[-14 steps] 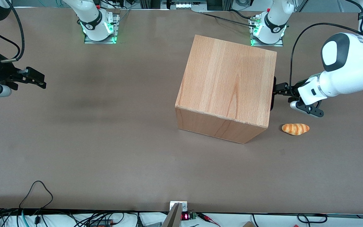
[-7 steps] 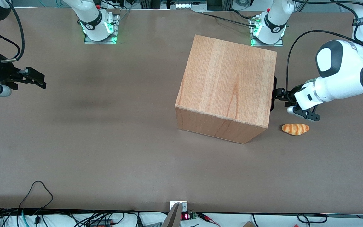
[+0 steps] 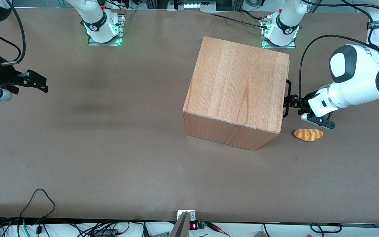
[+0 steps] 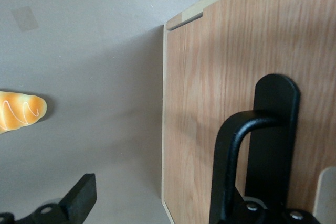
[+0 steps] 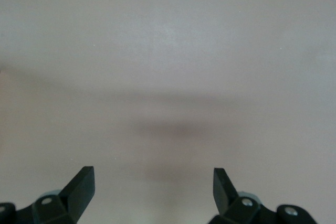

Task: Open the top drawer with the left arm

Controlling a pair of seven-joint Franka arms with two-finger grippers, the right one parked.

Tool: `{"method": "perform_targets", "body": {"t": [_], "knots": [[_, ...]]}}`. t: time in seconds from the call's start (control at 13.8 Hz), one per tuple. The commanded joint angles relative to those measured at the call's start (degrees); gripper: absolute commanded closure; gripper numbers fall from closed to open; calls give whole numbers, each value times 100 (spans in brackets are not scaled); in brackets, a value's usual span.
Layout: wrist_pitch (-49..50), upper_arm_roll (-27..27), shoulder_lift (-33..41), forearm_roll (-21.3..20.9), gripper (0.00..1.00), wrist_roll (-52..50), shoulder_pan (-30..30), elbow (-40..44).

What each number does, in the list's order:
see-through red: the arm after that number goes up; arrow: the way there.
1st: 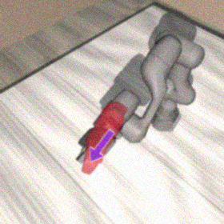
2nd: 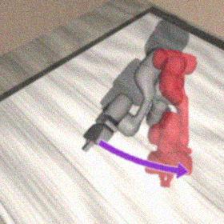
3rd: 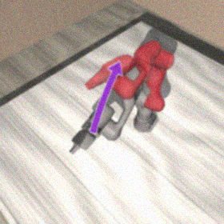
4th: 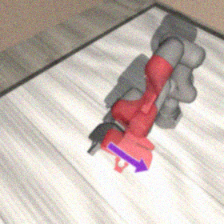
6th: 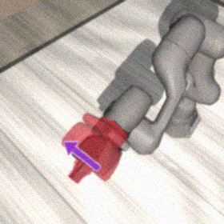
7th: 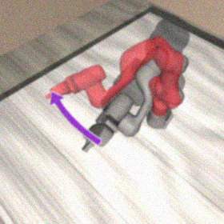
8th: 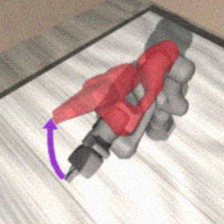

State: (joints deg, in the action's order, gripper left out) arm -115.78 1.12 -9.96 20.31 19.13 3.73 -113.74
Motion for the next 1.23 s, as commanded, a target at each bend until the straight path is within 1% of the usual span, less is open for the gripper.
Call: {"method": "perform_targets", "body": {"t": [0.0,0.15,0.29,0.44,0.51,0.65,1.02,1.16], "knots": [[-839,125,-287,34,0,38,-100,-25],[-998,195,-348,34,0,38,-232,-25],[-1016,379,-436,34,0,82,-294,10],[-1086,546,-524,34,0,441,-408,45],[-1278,643,-524,17,0,599,-452,45],[-1403,827,-585,-97,0,1169,-583,63],[-1412,986,-586,-107,0,1339,-953,177],[-1412,1100,-594,-107,0,1680,-1049,273]]}}
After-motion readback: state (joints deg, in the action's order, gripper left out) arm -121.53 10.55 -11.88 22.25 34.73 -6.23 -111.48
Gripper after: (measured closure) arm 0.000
